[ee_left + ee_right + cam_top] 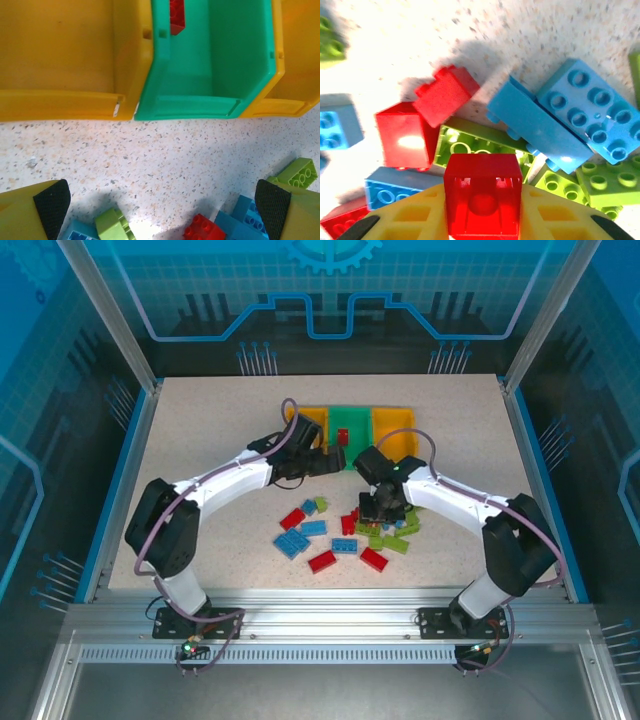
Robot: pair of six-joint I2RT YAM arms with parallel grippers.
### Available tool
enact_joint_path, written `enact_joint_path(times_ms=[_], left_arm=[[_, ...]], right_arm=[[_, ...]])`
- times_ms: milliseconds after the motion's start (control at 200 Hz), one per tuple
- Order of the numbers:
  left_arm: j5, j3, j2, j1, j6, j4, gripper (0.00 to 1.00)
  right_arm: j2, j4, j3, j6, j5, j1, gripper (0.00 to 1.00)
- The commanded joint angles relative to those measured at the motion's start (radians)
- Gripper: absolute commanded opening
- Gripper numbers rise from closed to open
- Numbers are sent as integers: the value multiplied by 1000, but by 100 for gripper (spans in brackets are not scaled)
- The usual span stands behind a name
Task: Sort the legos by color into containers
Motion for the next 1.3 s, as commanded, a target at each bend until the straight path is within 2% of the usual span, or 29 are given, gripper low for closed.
enact_joint_path(times_ms=[0, 165, 385, 590, 655, 855, 1025, 1161, 1296], left_arm=[[-37, -48, -58, -5, -16, -1, 99], [-67, -118, -103, -6, -19, -43, 99], [-120, -207, -158, -24, -29, -87, 99], [-142, -223, -161, -57, -4, -126, 99], [-146, -216, -156, -67, 19, -129, 99], [-120, -165, -100, -90, 104, -146, 98], [-136, -86, -32, -143, 330, -177, 96], [-135, -27, 24, -148, 534, -203, 94], [-122, -1, 62, -148, 686, -200, 84]], right_arm=[[-25, -30, 95, -40, -4, -12, 33], [49, 31, 216, -83, -96, -107, 32], [258, 100, 410, -100, -134, -198, 31], [461, 105, 614, -91, -126, -239, 31], [498, 97, 664, -93, -120, -242, 35], [565, 53, 757, -100, -116, -242, 56], [502, 66, 712, -104, -136, -242, 72], [416, 60, 658, -134, -122, -254, 74], [317, 63, 553, -149, -112, -306, 75]])
